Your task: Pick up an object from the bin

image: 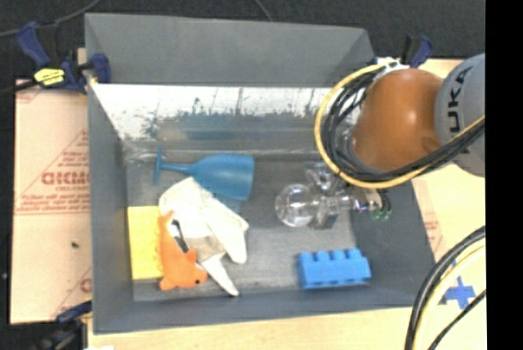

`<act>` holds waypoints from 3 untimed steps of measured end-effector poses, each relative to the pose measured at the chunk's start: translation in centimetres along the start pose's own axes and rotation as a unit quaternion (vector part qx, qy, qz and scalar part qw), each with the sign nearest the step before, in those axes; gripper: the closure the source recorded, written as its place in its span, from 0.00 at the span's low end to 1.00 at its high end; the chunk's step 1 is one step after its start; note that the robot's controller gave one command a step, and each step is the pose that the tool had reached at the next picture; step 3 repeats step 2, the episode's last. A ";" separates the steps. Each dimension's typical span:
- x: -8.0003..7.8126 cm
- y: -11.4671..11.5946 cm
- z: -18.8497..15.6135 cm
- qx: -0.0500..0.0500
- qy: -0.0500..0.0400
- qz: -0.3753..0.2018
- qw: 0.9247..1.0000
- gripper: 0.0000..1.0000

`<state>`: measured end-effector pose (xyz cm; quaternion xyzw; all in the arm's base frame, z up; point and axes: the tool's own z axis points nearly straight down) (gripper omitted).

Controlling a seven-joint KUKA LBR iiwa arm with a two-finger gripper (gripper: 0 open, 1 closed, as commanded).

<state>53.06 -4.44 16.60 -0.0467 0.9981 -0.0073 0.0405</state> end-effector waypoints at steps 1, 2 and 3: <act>1.2 -0.3 0.7 -0.002 0.013 -0.003 1.000 1.00; 0.4 0.5 -6.3 -0.001 0.008 -0.002 1.000 1.00; 0.4 0.5 -6.3 -0.001 0.008 -0.002 1.000 1.00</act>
Offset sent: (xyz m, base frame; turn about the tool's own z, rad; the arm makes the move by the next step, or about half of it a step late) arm -0.0067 0.0151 0.1319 0.0006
